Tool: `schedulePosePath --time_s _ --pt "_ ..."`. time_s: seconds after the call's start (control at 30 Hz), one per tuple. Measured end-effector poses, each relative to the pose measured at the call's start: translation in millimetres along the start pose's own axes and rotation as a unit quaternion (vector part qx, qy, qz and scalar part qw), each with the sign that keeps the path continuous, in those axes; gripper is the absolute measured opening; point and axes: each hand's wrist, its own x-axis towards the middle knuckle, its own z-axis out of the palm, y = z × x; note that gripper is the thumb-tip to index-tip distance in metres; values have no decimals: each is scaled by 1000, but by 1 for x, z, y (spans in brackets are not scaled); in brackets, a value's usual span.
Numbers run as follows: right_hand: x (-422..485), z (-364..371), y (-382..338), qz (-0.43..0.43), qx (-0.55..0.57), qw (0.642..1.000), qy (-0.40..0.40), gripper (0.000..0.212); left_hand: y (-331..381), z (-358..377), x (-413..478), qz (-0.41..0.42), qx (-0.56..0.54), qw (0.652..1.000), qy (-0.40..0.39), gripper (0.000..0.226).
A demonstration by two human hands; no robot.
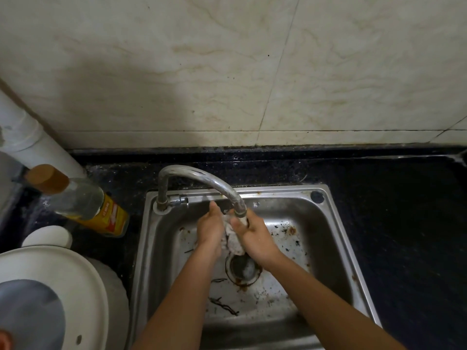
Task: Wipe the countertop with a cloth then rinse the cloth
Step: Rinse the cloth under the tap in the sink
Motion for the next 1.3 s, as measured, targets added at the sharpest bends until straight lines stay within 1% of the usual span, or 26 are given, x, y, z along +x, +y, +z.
schedulePosePath --time_s 0.1,0.2,0.27,0.33,0.43,0.53,0.6,0.67,0.7,0.73,0.8,0.83,0.9,0.93,1.0,1.03,1.07,1.1,1.2,1.23,1.3 --pt "-6 2 2 -39 -15 999 8 17 6 4 6 -49 -9 999 8 53" --pt "-3 7 3 -36 -82 995 44 23 7 8 5 -69 -4 998 -13 44" --pt "1 8 3 -16 -123 990 69 27 5 10 5 -63 -4 998 -22 44" --pt "6 10 4 3 -150 985 83 30 1 12 6 -48 -7 999 -16 44" --pt "13 14 2 19 -173 978 112 28 -2 14 5 -21 -10 1000 -5 42" --pt "19 14 0 55 -151 979 125 23 -9 13 5 8 5 1000 0 42" --pt "22 14 1 90 -134 980 115 28 -15 9 7 14 10 1000 -13 43" --pt "27 13 2 134 -134 977 102 35 -19 5 7 31 18 999 -17 35" --pt "30 12 2 160 -118 975 100 37 -20 2 7 53 39 998 -15 28" --pt "31 11 2 186 -71 975 96 35 -20 -2 7 77 60 995 -11 21" --pt "30 9 2 231 62 969 63 27 -20 -13 5 126 95 988 -4 14" --pt "30 7 4 240 112 963 45 31 -20 -19 5 155 110 982 12 13" --pt "28 3 8 227 148 962 19 43 -18 -30 3 209 147 963 83 14" --pt "27 3 9 215 148 965 8 47 -17 -34 4 229 157 953 119 18" --pt "27 2 11 200 156 967 -8 60 -13 -41 9 259 166 939 157 32" --pt "27 1 12 196 166 966 -11 65 -11 -44 12 268 186 932 159 39" --pt "26 -1 12 190 174 966 -16 65 -8 -46 15 274 221 923 157 43" --pt "26 -2 12 187 175 966 -20 60 -6 -48 18 281 264 910 152 45" --pt "24 -7 10 174 187 966 -28 34 -1 -56 26 312 383 860 128 37" --pt "23 -7 9 172 194 965 -26 33 1 -59 29 320 411 845 121 35" --pt "24 -8 9 175 198 964 -21 40 4 -65 34 326 462 818 106 32"
